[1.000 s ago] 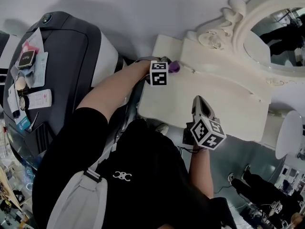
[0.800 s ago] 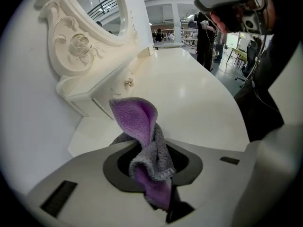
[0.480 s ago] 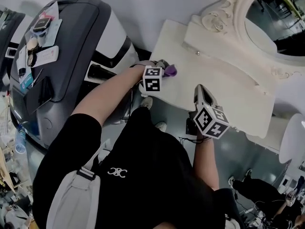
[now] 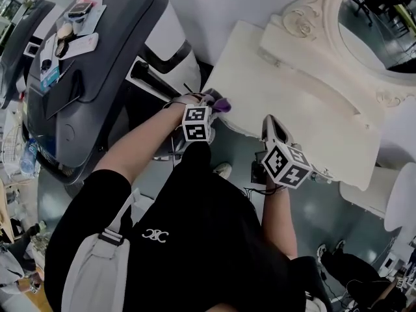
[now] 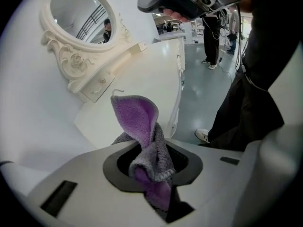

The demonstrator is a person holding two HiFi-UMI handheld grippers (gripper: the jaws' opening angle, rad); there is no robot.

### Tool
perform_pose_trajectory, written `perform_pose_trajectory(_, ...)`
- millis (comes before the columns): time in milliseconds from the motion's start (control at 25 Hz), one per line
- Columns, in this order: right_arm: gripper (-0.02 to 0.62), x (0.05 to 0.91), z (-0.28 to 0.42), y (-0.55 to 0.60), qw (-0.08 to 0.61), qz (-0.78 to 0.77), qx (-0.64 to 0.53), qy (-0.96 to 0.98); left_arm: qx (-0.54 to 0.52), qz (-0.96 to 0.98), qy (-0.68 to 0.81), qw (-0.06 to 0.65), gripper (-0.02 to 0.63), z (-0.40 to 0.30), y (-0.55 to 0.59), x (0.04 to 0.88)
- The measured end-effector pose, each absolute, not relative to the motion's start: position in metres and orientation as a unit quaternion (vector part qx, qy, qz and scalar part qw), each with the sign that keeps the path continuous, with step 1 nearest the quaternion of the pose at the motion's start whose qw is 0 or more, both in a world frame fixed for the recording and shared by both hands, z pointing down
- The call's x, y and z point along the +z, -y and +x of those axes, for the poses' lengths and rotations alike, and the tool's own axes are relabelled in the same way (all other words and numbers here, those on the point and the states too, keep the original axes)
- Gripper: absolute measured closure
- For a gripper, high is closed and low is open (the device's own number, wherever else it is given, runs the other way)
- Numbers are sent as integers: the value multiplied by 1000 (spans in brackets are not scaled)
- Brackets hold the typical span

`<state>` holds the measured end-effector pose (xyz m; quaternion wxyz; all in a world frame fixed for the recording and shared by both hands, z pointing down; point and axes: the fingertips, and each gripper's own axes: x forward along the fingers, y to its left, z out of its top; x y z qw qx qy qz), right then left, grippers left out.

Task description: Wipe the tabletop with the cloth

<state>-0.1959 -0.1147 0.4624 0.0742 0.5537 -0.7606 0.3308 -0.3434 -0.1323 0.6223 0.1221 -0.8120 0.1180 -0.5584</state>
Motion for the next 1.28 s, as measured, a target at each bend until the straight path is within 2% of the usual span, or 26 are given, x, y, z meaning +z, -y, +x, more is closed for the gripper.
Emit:
perform_pose_trajectory(200, 583, 460, -187, 110, 71, 559, 327, 758, -557, -812, -141, 100, 509, -371, 125, 627)
perform_pose_trajectory(480, 583, 452, -173, 122, 62, 577, 324, 747, -546, -822, -147, 70, 509, -371, 148, 626)
perform_pose_trajectory(1280, 583, 465, -135, 137, 94, 658, 340, 666, -506, -844, -171, 50, 509, -327, 351, 617)
